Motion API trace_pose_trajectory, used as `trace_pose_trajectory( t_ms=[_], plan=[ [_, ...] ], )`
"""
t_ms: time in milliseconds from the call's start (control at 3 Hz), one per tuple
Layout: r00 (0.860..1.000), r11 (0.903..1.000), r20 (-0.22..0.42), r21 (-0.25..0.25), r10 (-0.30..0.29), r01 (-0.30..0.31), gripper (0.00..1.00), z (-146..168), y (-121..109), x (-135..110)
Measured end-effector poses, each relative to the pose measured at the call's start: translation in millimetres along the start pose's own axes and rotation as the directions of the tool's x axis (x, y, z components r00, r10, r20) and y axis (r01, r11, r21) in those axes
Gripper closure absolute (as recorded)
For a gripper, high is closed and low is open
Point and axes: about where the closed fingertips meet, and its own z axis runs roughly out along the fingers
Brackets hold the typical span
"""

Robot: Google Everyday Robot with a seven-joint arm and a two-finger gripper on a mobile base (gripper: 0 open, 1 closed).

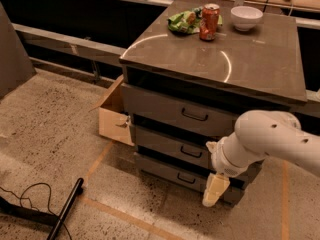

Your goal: Open bottom drawer

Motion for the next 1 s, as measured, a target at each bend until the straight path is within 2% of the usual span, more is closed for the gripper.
trace_pose_trajectory(
  t_ms=[333, 667, 1000],
  plan=[
    [1.000, 0.9979, 0.025, 0.065, 0.005, -0.007, 0.00, 7, -14, -4],
    [1.000, 0.9977, 0.024, 0.067, 0.009, -0.010, 0.00, 9, -15, -3],
    [0.997, 0.9890, 0.008, 0.123, 0.082, -0.082, 0.00, 42, -27, 24]
  ],
)
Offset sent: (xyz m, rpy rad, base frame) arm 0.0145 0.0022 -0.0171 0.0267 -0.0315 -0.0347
